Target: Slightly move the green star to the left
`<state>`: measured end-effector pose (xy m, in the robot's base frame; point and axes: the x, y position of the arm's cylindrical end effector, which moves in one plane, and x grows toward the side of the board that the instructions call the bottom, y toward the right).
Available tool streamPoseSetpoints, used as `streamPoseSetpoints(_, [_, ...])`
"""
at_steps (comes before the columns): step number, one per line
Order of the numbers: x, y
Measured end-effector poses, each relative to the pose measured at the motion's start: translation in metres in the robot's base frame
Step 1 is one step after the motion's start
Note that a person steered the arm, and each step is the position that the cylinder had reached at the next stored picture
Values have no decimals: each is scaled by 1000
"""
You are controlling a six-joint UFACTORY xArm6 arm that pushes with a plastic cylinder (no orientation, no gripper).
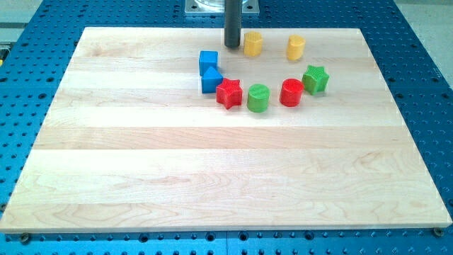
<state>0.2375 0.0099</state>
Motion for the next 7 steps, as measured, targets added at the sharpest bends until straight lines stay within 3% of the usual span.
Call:
streamPoseSetpoints(2, [-44,-3])
streamPoseSetpoints(5, [-45,131])
streamPoseSetpoints(6, [-35,186])
streamPoseSetpoints(7, [18,230])
